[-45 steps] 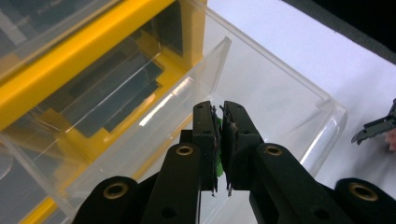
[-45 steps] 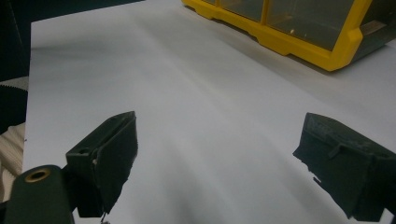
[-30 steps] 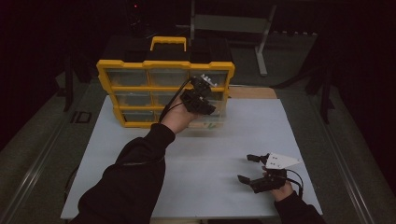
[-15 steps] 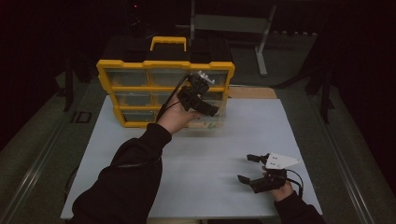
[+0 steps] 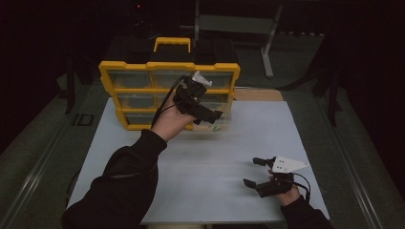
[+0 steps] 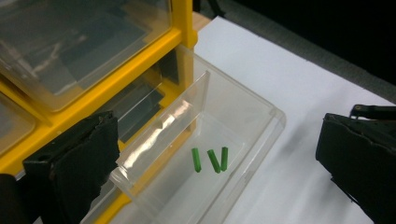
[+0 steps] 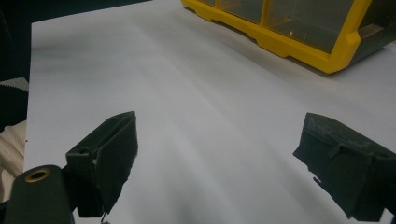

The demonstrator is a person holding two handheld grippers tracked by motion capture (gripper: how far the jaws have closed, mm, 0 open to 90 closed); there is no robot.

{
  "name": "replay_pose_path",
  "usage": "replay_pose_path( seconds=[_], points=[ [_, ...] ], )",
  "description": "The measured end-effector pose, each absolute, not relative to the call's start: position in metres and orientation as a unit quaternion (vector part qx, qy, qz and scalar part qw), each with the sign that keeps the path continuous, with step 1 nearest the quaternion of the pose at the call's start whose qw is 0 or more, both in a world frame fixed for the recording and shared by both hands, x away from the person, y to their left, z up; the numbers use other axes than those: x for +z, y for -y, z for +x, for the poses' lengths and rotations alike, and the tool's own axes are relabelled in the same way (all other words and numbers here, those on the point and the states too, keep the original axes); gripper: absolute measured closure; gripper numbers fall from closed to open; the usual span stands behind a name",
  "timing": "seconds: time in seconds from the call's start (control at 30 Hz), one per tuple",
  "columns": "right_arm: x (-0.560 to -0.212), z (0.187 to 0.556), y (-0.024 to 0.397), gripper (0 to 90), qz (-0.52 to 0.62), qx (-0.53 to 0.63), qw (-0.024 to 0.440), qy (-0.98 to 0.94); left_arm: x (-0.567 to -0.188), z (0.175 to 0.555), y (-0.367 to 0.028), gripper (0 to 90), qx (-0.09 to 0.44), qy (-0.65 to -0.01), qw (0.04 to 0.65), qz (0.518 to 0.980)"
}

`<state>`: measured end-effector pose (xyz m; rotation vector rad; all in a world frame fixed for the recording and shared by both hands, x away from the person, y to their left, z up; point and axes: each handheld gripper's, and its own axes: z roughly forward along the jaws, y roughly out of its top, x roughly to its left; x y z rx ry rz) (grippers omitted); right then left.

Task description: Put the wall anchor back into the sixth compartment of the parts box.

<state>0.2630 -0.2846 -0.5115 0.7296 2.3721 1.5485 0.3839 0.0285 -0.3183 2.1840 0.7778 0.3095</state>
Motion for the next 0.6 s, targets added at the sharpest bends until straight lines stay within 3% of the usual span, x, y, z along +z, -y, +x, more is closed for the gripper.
replay_pose_path(
  seconds=[0.6],
  points=[
    [-0.511, 0.263, 0.283, 12.1, 0.248, 0.526, 0.108, -0.807, -0.314, 0.362, -0.077, 0.0, 0.129, -0.295, 0.440, 0.838]
  ],
)
